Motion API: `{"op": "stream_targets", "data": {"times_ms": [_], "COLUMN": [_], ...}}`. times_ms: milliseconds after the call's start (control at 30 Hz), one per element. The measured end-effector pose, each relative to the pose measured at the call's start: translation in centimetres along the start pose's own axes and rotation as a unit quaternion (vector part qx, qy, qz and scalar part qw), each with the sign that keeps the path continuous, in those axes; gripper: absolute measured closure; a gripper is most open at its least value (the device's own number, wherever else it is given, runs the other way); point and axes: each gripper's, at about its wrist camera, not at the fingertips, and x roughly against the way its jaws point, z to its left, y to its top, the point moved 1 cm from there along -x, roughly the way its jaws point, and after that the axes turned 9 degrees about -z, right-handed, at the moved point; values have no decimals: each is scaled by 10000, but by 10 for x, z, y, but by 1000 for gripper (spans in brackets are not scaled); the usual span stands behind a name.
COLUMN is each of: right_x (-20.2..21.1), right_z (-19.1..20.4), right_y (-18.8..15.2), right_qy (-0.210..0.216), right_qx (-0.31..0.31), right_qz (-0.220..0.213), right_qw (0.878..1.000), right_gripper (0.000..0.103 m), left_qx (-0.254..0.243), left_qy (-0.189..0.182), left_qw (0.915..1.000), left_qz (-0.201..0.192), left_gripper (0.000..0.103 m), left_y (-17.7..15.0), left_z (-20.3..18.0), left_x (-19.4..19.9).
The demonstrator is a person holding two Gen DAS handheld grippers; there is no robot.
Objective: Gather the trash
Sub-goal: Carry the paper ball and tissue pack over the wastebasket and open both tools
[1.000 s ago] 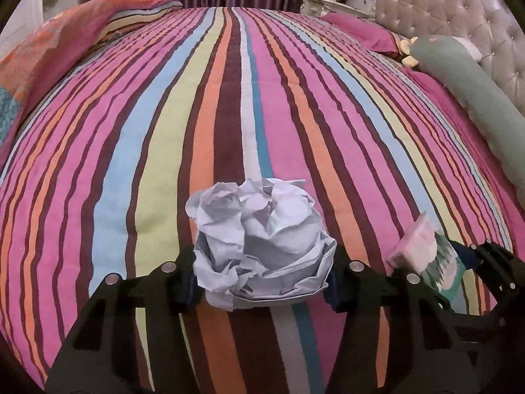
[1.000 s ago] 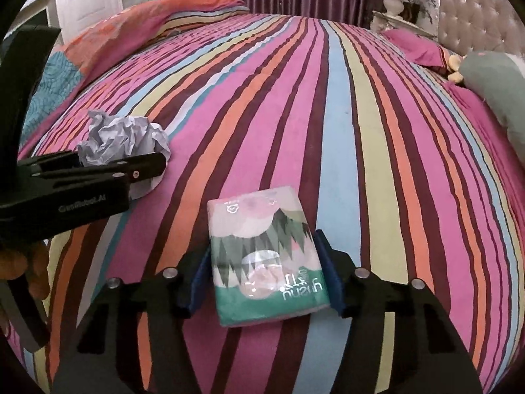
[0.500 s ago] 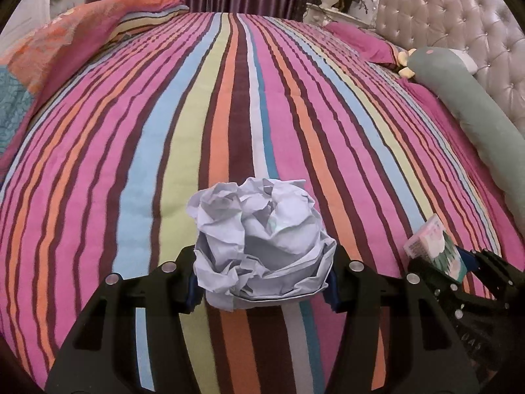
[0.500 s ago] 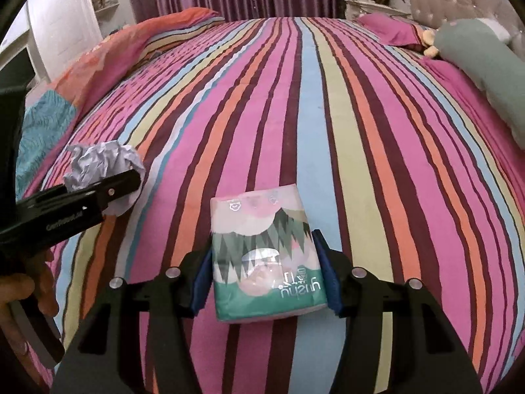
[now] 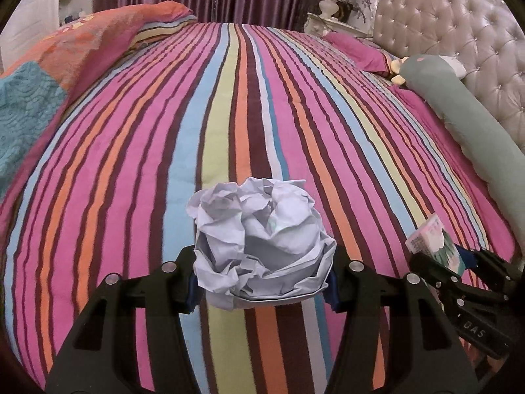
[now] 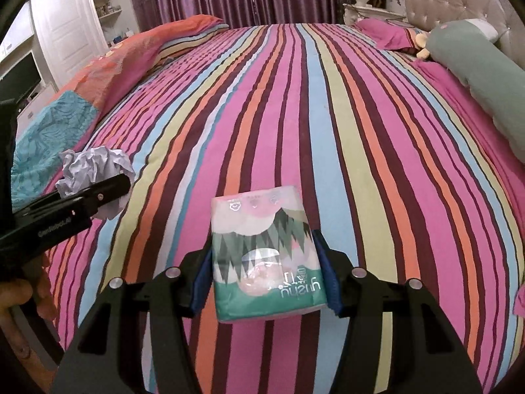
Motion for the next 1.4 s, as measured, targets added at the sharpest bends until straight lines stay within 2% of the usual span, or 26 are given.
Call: {"op": "stream_targets", "data": {"times_ms": [467, 800, 1400], "right_x": [61, 98, 150], "right_z": [8, 14, 16], "right_y": [-16, -26, -80], "right_qy": [22, 47, 58], "right_qx": [-214, -302, -604], "right_qz": [-236, -409, -374], "right_qw": [9995, 9987, 9975], "right_gripper": [50, 50, 50], "left_qx": [-8, -46, -28], "left_qy": [-55, -76, -211], "left_qw": [9999, 9998, 9998], "left_qz": [-130, -181, 34], "left_gripper": [48, 48, 48], "left_y": [-29, -50, -123], "left_z": [-2, -6, -1], "left_x": [73, 108, 158]}}
